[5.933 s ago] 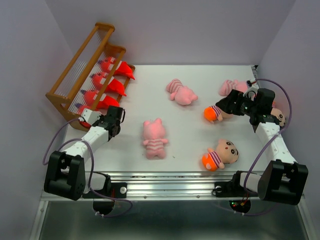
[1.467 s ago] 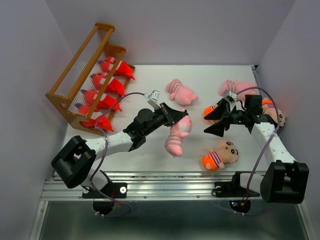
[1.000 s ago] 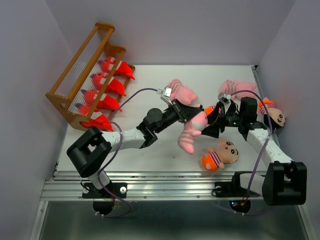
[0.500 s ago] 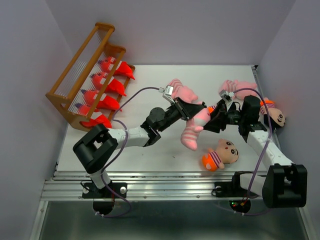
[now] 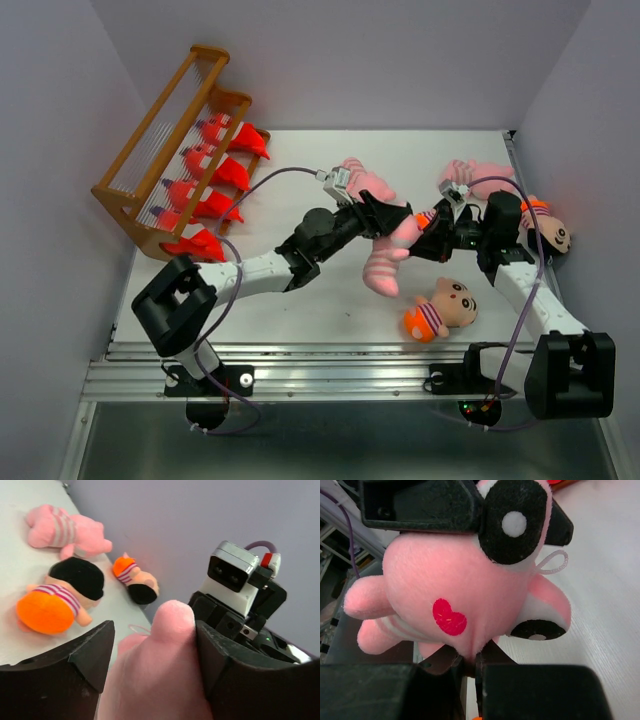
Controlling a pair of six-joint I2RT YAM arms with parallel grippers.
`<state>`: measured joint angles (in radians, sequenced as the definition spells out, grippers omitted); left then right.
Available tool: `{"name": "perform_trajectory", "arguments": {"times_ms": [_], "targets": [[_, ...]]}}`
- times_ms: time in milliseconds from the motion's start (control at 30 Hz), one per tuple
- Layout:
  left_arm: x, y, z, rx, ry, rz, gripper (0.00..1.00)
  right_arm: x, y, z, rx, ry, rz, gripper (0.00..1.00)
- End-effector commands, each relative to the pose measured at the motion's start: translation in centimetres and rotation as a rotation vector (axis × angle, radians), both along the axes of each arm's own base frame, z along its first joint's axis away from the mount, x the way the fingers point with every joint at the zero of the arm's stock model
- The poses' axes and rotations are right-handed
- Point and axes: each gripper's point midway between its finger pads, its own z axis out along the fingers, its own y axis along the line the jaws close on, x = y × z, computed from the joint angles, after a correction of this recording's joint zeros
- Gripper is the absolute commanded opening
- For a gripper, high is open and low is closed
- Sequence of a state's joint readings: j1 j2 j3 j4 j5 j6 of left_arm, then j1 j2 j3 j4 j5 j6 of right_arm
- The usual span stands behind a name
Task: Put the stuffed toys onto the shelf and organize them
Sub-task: Pass the stuffed toy from the left arm to the right, then pass the stuffed toy from the right arm to the left
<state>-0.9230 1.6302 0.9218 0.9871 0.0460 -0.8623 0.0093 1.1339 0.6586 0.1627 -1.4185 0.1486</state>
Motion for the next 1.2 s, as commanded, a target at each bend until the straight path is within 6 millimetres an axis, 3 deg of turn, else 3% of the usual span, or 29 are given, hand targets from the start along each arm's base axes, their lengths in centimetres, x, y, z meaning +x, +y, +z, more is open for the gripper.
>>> {"name": "perform_trajectory", "arguments": {"times_ms": [0, 67, 133, 200, 233, 300, 433, 567, 633, 667, 733, 767, 800, 833, 900, 1067, 1167], "targets": [[0.8, 2.3, 2.9, 0.158, -0.117, 0.141, 0.81, 0.3, 0.2, 1.7, -0.016, -0.134, -0.009, 0.01], [1.5, 4.4, 3.8, 0.239, -0.156, 0.232, 0.92, 1.0, 0.0, 1.8, -0.038, -0.162, -0.036, 0.01], [1.5, 6.2, 5.9, 0.282, -0.220, 0.289, 0.93, 1.7, -0.3, 1.1, -0.079, -0.174, -0.074, 0.01], [1.9, 7.9, 5.2, 0.377, -0.209, 0.349, 0.92, 2.5, -0.6, 0.8, -0.112, -0.151, -0.128, 0.01], [1.9, 8.5, 5.7, 0.404, -0.216, 0.364, 0.93, 3.9, -1.2, 0.3, -0.152, -0.139, -0.214, 0.01], [1.6, 10.3, 4.7, 0.507, -0.192, 0.388, 0.93, 5.4, -2.0, -0.1, -0.196, -0.127, -0.317, 0.01], [-1.2, 11.7, 3.0, 0.619, -0.172, 0.324, 0.87, 8.4, -4.6, -0.8, -0.293, -0.117, -0.548, 0.01], [-4.2, 10.4, -0.7, 0.686, -0.138, 0.247, 0.86, 9.6, -5.9, -0.9, -0.329, -0.122, -0.648, 0.01], [-5.9, 8.7, -2.0, 0.720, -0.145, 0.195, 0.85, 9.8, -6.2, -1.0, -0.338, -0.123, -0.667, 0.01], [-6.1, 8.1, -3.7, 0.774, -0.138, 0.191, 0.85, 9.8, -6.2, -1.1, -0.341, -0.120, -0.666, 0.01], [-6.5, 6.7, -4.1, 0.807, -0.160, 0.174, 0.85, 9.8, -6.2, -1.3, -0.344, -0.116, -0.661, 0.01], [-6.7, 5.8, -5.5, 0.855, -0.165, 0.162, 0.85, 9.8, -6.1, -1.4, -0.343, -0.114, -0.656, 0.01], [-6.7, 5.0, -5.0, 0.858, -0.178, 0.163, 0.86, 9.8, -6.1, -1.5, -0.347, -0.113, -0.652, 0.01], [-6.5, 4.3, -6.2, 0.903, -0.186, 0.155, 0.86, 9.8, -6.0, -1.6, -0.347, -0.110, -0.646, 0.01], [-6.3, 3.6, -6.6, 0.934, -0.193, 0.168, 0.86, 9.7, -5.9, -1.7, -0.346, -0.106, -0.634, 0.01], [-5.6, 2.5, -8.8, 1.013, -0.184, 0.167, 0.86, 9.4, -5.6, -1.5, -0.335, -0.106, -0.611, 0.01], [-5.1, 2.1, -8.9, 1.001, -0.177, 0.201, 0.86, 9.3, -5.4, -1.5, -0.330, -0.105, -0.599, 0.01]]}}
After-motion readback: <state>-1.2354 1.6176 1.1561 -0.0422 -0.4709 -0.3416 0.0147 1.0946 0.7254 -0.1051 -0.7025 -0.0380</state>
